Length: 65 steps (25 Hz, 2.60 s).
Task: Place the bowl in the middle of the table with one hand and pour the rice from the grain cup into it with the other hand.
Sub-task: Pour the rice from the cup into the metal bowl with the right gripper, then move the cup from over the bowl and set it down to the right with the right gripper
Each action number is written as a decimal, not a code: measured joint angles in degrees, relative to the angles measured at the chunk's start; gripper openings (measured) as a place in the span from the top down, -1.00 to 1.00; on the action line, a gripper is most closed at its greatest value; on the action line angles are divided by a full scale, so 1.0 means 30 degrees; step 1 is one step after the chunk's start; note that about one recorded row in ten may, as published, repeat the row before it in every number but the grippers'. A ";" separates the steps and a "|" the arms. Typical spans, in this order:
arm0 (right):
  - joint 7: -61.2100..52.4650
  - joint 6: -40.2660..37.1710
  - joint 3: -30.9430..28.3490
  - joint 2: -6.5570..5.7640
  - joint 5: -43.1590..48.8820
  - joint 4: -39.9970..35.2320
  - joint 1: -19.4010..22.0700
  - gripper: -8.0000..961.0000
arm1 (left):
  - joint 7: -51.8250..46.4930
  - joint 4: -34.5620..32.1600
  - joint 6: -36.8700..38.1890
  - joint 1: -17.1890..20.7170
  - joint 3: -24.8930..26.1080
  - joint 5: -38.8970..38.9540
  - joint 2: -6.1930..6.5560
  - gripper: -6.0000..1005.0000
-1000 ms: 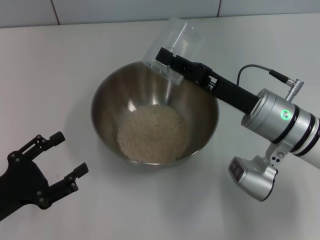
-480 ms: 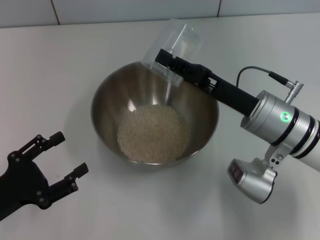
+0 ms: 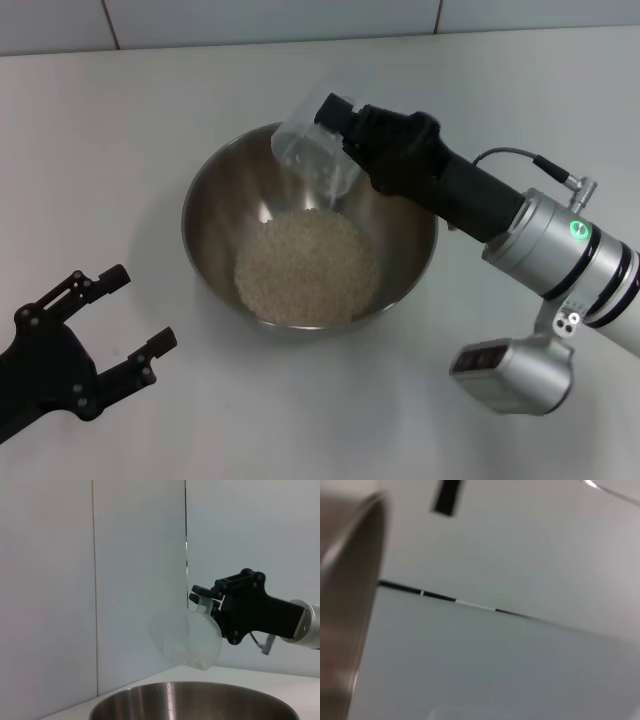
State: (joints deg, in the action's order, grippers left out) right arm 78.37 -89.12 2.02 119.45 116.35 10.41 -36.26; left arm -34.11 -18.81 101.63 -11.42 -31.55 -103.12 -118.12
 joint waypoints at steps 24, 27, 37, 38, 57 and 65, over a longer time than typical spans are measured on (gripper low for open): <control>-3.2409 0.1153 -0.1921 -0.0065 0.0217 -0.1623 0.0137 0.93 | 0.0002 -0.0001 0.0354 -0.0109 0.0000 0.0102 0.0000 -0.61; -3.2413 0.1190 -0.1954 -0.0031 0.0225 -0.1571 0.0290 0.93 | 0.0028 -0.0001 0.0369 -0.0114 0.0000 0.0102 0.0000 -0.60; -3.2332 0.0026 -0.5524 -0.0042 -0.0216 -0.2416 0.2288 0.93 | 0.0060 0.0045 0.0398 -0.0170 0.0000 0.0110 0.0000 -0.61; -3.2332 0.0026 -0.5524 -0.0042 -0.0216 -0.2416 0.2288 0.93 | 0.0060 0.0045 0.0398 -0.0170 0.0000 0.0110 0.0000 -0.61; -3.0481 0.1188 -0.9652 -0.0013 -0.0319 -0.3149 0.3912 0.93 | 0.0064 0.0089 0.0404 -0.0405 0.0000 0.0131 -0.0059 -0.60; -3.0454 0.4559 -0.9446 0.0011 -0.0194 -0.2622 0.3593 0.93 | -0.0012 0.0156 0.0452 -0.0442 0.0000 0.0127 -0.0053 -0.60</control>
State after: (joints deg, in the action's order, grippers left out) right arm -12.99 -75.44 -26.32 119.49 115.77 2.54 -25.48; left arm -34.15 -18.34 102.98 -12.75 -31.55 -102.74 -118.28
